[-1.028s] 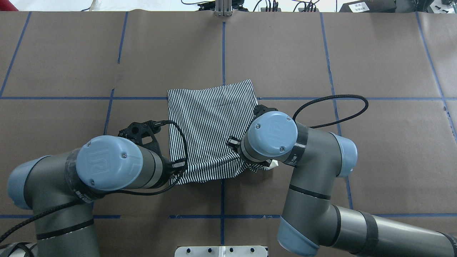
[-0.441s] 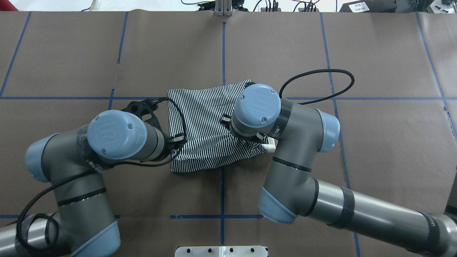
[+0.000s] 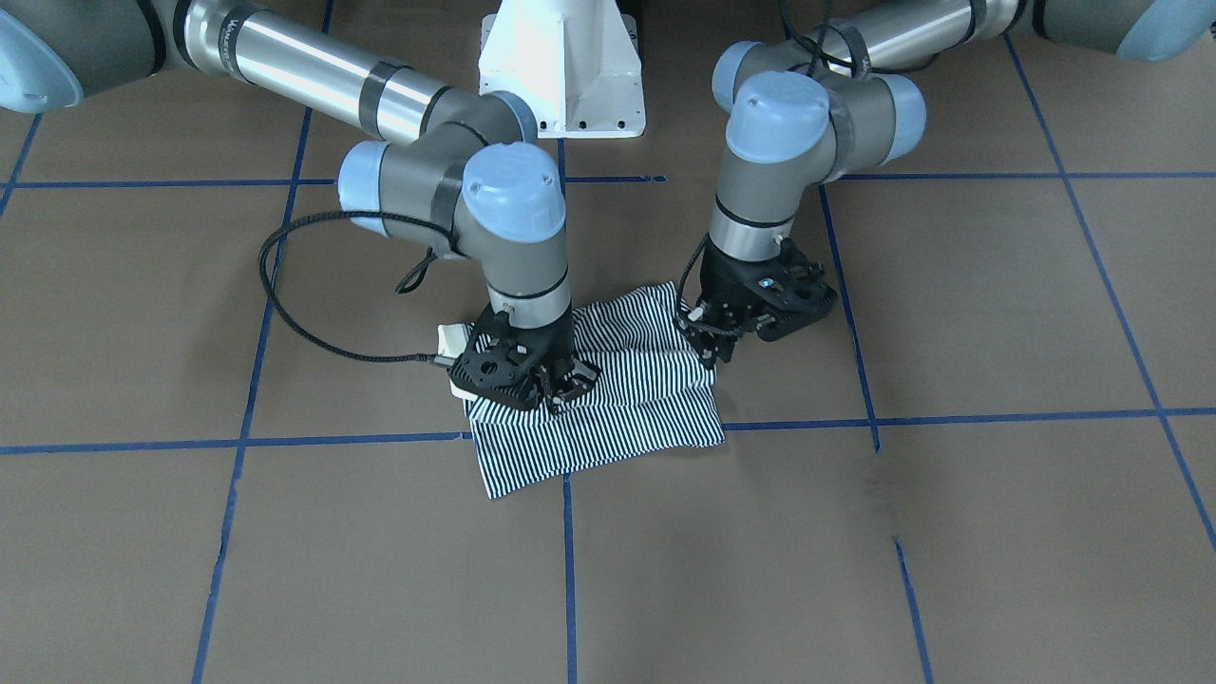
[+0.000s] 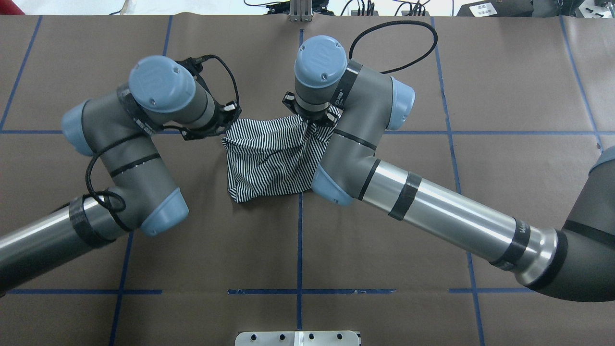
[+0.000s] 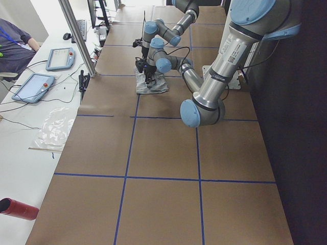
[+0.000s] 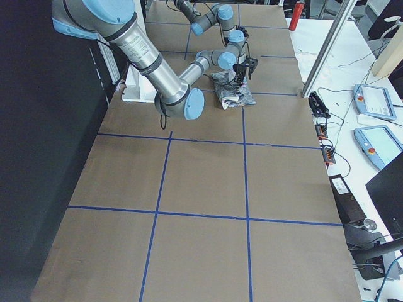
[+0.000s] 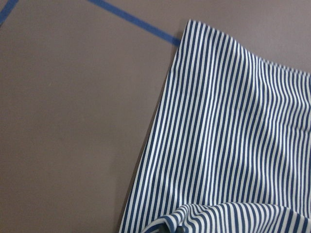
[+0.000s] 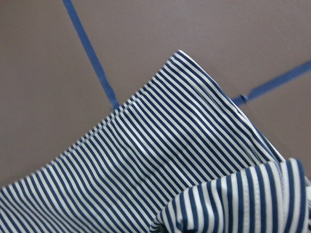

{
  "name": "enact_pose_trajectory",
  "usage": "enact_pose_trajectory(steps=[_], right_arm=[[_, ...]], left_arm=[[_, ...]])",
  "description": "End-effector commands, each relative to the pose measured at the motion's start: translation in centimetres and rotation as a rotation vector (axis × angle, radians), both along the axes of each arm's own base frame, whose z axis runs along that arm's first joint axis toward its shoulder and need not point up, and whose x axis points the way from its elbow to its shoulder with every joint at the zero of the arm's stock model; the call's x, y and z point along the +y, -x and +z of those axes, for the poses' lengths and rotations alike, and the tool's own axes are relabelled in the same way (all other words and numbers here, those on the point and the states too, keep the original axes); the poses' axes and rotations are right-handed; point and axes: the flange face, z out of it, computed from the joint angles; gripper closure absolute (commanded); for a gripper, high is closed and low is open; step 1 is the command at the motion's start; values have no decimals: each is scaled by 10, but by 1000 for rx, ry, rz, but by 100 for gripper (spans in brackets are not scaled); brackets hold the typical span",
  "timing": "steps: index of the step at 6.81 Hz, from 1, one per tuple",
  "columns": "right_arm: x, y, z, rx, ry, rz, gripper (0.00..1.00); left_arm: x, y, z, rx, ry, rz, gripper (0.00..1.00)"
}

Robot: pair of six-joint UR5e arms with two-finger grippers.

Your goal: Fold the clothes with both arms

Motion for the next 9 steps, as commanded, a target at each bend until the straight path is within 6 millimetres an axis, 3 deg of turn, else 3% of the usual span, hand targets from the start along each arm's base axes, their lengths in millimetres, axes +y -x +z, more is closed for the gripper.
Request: enact_pose_trajectory(steps=[1, 3, 4, 5, 6, 7, 9], right_arm=[[-51, -21, 30, 57, -108, -60, 0], [-52, -32, 18, 13, -102, -114, 0], [-42, -34, 3, -4, -103, -139, 0], [-29, -33, -15, 27, -117, -194, 0], [6, -5, -21, 81, -157, -285, 0], [33, 23, -20, 137, -197, -337, 0], [50, 42, -13, 283, -280, -478, 0]], left_arm=[[-47, 31, 18, -27, -68, 15, 0], [-42, 29, 19, -7, -48, 59, 0], [-43, 36, 16, 2, -50, 85, 0], [-41, 58, 16, 7, -54, 91, 0], [-26, 82, 23, -20, -85, 125, 0], [-28, 106, 23, -58, -108, 139, 0], [-33, 118, 22, -72, -114, 135, 0]])
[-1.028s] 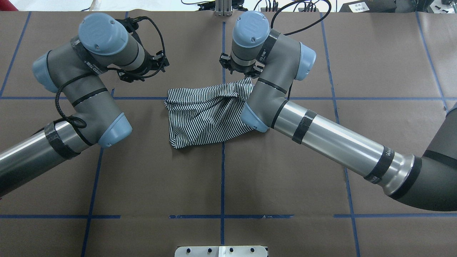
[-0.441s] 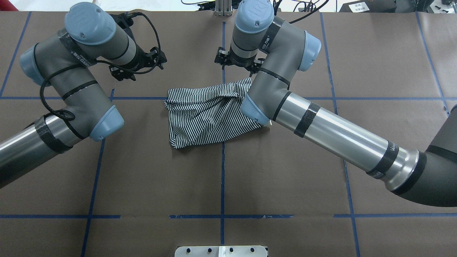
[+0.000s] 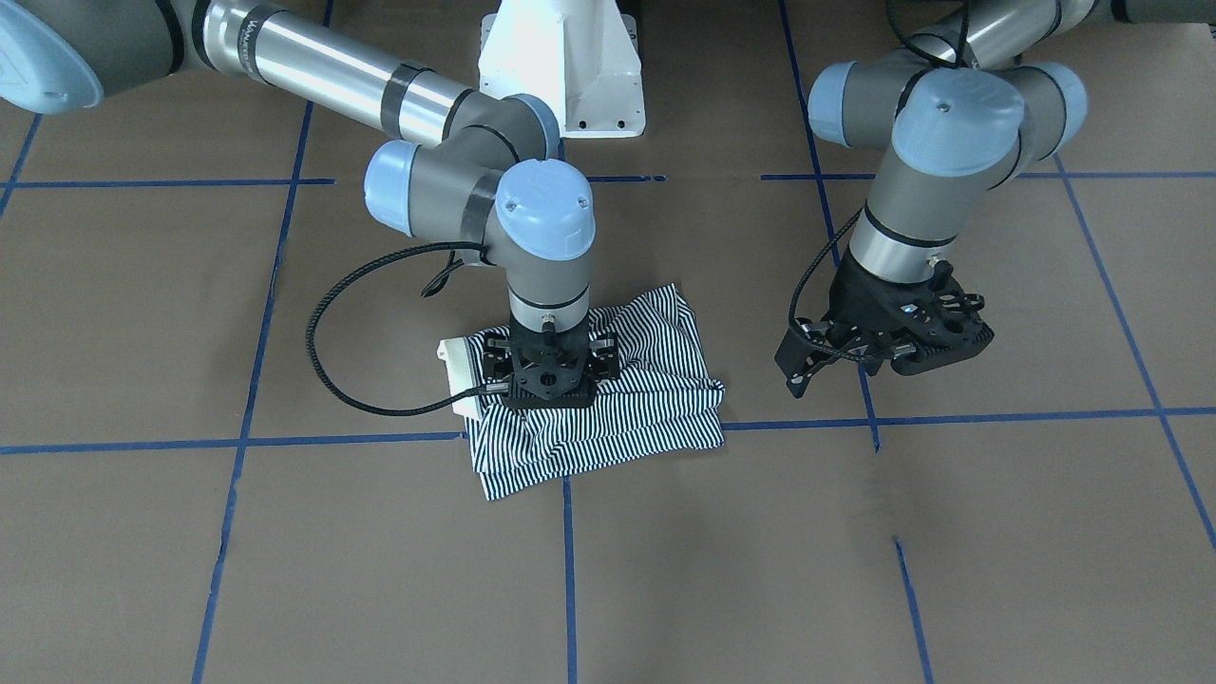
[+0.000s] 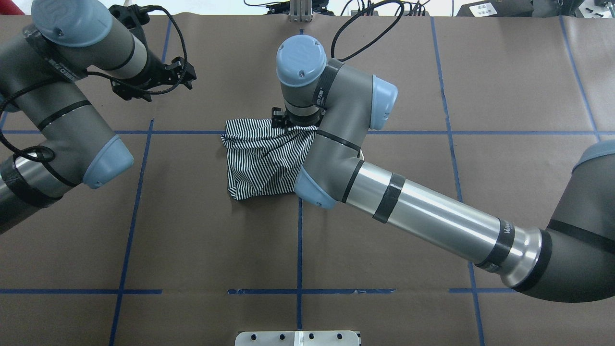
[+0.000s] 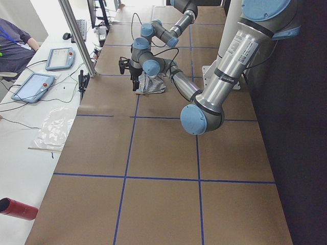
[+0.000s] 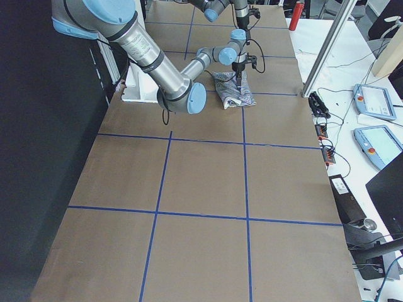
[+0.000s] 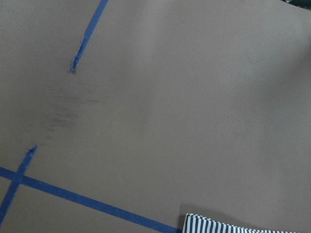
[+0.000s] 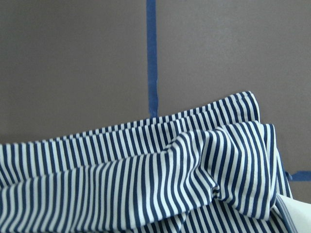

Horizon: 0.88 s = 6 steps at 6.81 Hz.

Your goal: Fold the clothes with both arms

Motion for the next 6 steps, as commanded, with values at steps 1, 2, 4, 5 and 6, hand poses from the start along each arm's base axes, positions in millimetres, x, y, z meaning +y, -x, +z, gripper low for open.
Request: enact_pose_trajectory(steps=[1, 2, 4, 5, 6], right_arm=[[8, 16, 15, 122, -111, -125, 0], [0, 19, 29, 167, -145, -140, 0], [-28, 26, 46, 195, -231, -126, 0], [-55, 29, 61, 175, -285, -89, 0], [-80, 22, 61, 229, -355, -47, 0]], left_arm=[[-2, 9, 0, -9, -5, -1, 0], [-3, 10, 0, -9, -4, -3, 0], [-6, 16, 0, -10, -4, -12, 0], [-7, 17, 1, -12, -2, -14, 0], [-8, 20, 3, -20, 9, -18, 0]])
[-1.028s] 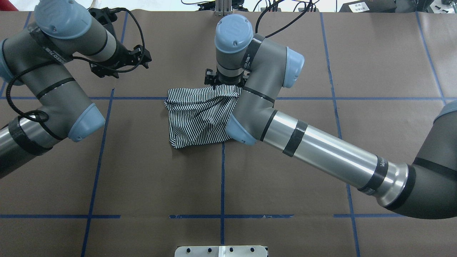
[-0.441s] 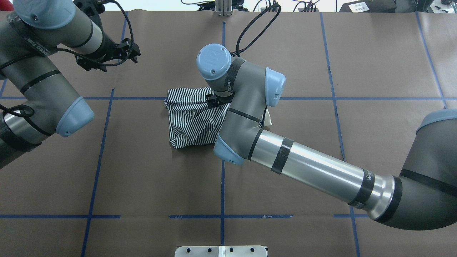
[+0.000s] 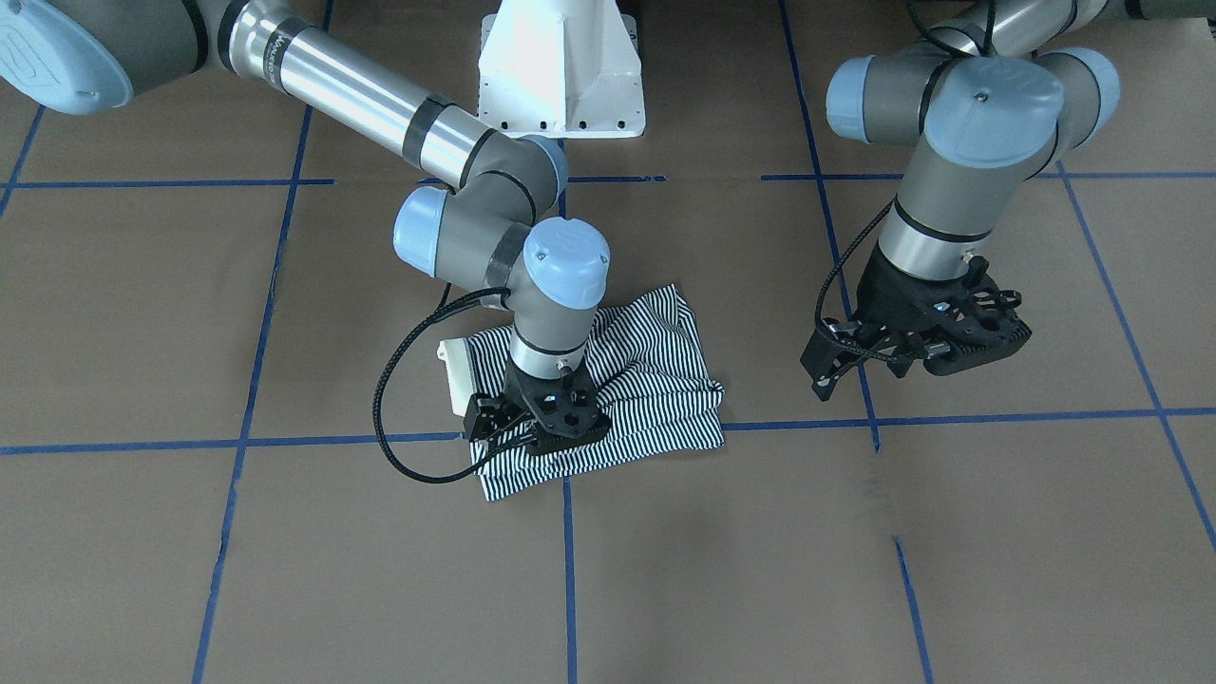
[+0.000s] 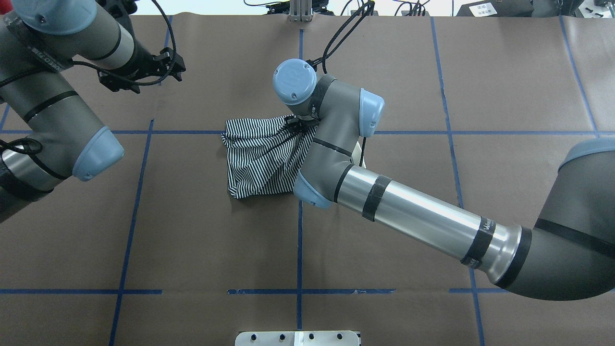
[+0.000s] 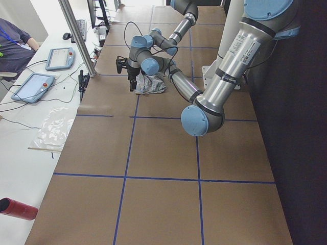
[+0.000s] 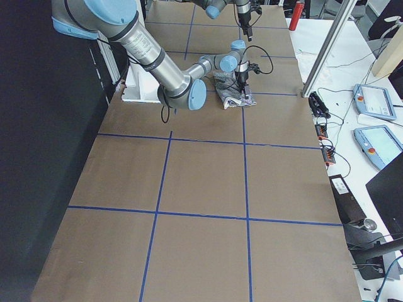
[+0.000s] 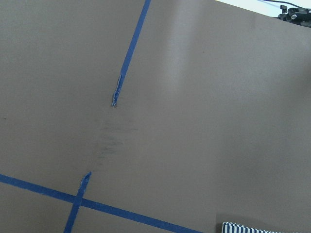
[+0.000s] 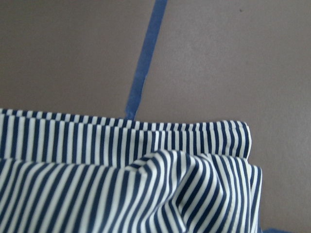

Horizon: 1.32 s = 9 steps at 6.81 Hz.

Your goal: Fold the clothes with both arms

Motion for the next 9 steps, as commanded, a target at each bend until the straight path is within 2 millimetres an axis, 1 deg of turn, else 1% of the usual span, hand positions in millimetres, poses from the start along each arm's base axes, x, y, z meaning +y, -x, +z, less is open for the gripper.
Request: enact_pose_trajectory(steps=[1, 2, 3, 4, 5, 6, 7, 8, 9], right_arm=[[-50, -18, 11, 50, -156, 107, 0], [-70, -34, 3, 77, -211, 156, 0], [-75, -39, 3, 106, -244, 186, 0], [-78, -42, 0, 108, -267, 208, 0], [-85, -48, -3, 84, -266, 209, 0], [-98, -67, -10, 13, -196, 159, 0], [-106, -81, -15, -46, -142, 107, 0], [-112, -100, -19, -104, -95, 61, 0], [-112, -121, -14, -119, -63, 46, 0]], left_arm=[[-1, 4, 0, -11, 14, -6, 0], [-1, 4, -1, -10, 13, -6, 0], [-1, 4, 0, -11, 14, -6, 0], [-2, 6, -1, -10, 13, -9, 0], [-1, 3, -6, 0, 16, -10, 0], [1, -11, -12, 34, 48, -15, 0], [9, -30, -18, 64, 59, -13, 0], [8, -35, -15, 63, 68, -13, 0], [23, -78, -9, 86, 110, -2, 0]])
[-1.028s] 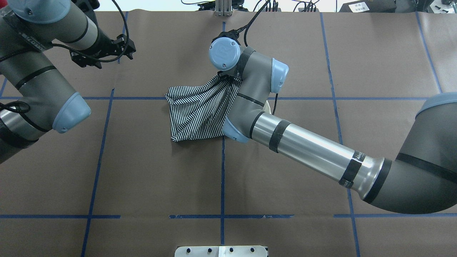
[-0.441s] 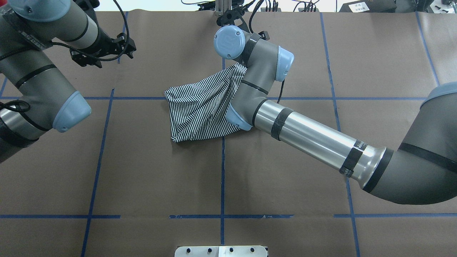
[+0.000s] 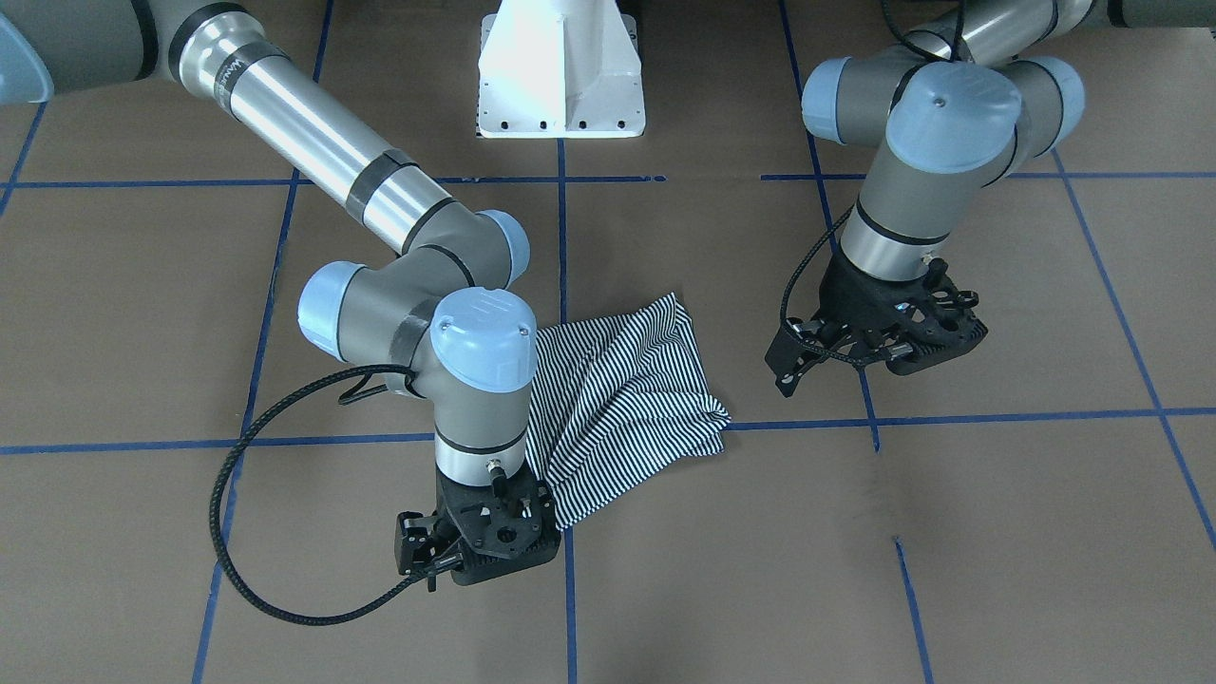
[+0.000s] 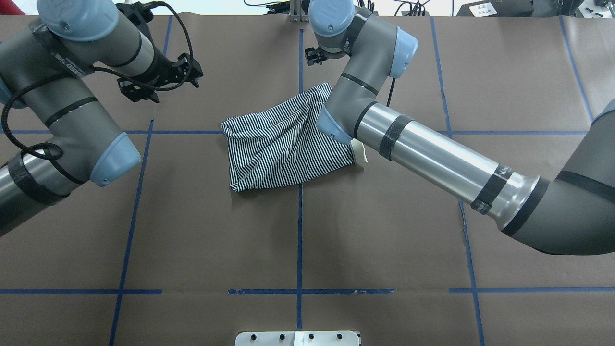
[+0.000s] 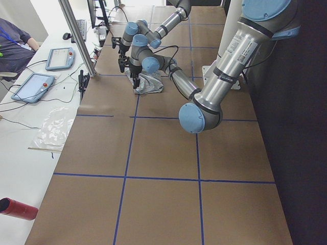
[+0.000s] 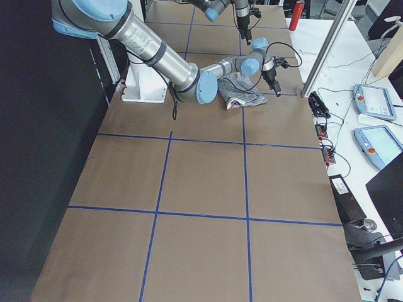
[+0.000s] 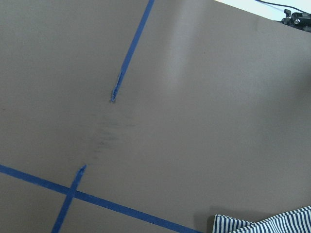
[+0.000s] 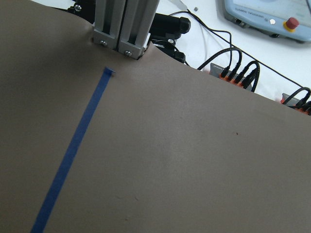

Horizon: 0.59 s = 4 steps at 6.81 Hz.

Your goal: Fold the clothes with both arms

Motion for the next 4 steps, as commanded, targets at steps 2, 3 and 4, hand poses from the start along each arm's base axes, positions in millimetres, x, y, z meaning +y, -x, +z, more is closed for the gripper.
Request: enact_pose_trajectory(steps=[2, 3, 4], right_arm=[[-17, -74, -8, -129, 154, -112, 0], [-12, -109, 17, -173, 203, -133, 0], [-1, -122, 26, -172, 207, -131, 0]], left_arm=[[-14, -108, 21, 69, 88, -46, 4], [-8, -119, 24, 52, 77, -50, 14], [-5, -123, 27, 48, 78, -45, 29]])
